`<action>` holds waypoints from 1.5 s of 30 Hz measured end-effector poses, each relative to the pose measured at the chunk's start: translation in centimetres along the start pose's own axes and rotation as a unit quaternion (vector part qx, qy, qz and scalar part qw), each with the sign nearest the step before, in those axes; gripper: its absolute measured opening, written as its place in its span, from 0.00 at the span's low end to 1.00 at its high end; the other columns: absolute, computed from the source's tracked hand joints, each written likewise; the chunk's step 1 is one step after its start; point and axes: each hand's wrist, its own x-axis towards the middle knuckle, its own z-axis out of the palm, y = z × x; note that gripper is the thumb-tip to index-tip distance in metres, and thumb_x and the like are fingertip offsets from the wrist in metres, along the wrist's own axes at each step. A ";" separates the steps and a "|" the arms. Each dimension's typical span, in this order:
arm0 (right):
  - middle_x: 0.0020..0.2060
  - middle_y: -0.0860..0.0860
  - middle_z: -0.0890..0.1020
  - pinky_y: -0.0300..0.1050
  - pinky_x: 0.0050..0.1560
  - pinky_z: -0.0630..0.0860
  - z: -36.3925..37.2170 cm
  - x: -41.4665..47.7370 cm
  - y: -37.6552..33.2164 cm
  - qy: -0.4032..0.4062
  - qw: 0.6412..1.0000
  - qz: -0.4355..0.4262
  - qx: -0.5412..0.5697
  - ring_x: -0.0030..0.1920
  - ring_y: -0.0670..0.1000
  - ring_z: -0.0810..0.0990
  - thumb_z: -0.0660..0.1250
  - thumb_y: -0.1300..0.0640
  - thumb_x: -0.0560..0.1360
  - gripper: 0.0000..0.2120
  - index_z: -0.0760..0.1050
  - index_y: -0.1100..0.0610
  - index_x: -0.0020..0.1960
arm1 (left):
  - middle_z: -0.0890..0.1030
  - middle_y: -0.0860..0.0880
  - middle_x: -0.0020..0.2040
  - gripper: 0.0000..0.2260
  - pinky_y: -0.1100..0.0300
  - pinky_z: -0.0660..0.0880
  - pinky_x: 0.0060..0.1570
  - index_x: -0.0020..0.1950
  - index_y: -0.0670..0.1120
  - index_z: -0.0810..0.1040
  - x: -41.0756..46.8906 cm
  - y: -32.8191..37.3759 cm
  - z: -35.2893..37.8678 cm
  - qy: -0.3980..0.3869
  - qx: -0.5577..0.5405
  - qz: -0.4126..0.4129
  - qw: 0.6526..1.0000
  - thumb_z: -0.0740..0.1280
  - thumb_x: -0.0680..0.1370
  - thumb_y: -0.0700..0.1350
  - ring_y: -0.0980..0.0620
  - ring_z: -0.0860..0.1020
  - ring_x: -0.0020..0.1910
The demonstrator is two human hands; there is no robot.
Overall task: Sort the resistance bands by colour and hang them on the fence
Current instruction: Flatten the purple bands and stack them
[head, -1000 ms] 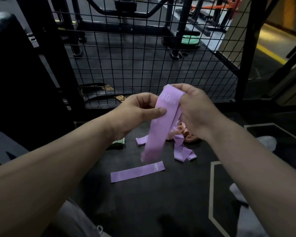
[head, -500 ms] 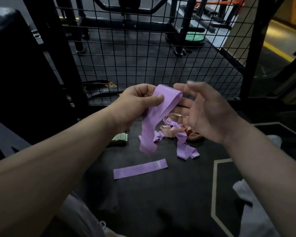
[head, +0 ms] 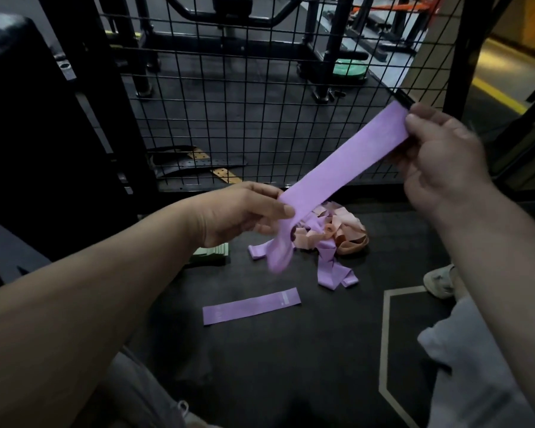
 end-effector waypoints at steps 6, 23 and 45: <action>0.55 0.55 0.82 0.43 0.46 0.82 -2.4 1.3 0.3 0.042 0.999 0.000 -0.008 0.52 0.50 0.84 0.63 0.64 0.80 0.08 0.76 0.54 0.54 | 0.81 0.45 0.38 0.04 0.62 0.76 0.33 0.45 0.41 0.79 -0.1 0.6 -0.8 0.091 -0.001 -0.042 0.995 0.67 0.76 0.33 0.51 0.78 0.32; 0.53 0.55 0.81 0.47 0.42 0.81 -6.5 0.5 6.8 0.068 0.970 0.165 -0.162 0.52 0.51 0.82 0.57 0.66 0.82 0.13 0.75 0.57 0.62 | 0.83 0.49 0.36 0.05 0.64 0.78 0.35 0.46 0.44 0.83 1.7 0.1 -2.0 0.339 -0.023 0.012 0.940 0.72 0.75 0.36 0.55 0.80 0.34; 0.37 0.50 0.84 0.45 0.38 0.82 0.3 -5.8 8.5 -0.284 0.885 0.010 -0.370 0.34 0.45 0.82 0.70 0.54 0.78 0.03 0.81 0.51 0.46 | 0.78 0.47 0.40 0.16 0.62 0.77 0.39 0.56 0.43 0.73 1.6 -2.0 1.0 0.163 0.034 0.018 0.986 0.71 0.73 0.30 0.54 0.79 0.38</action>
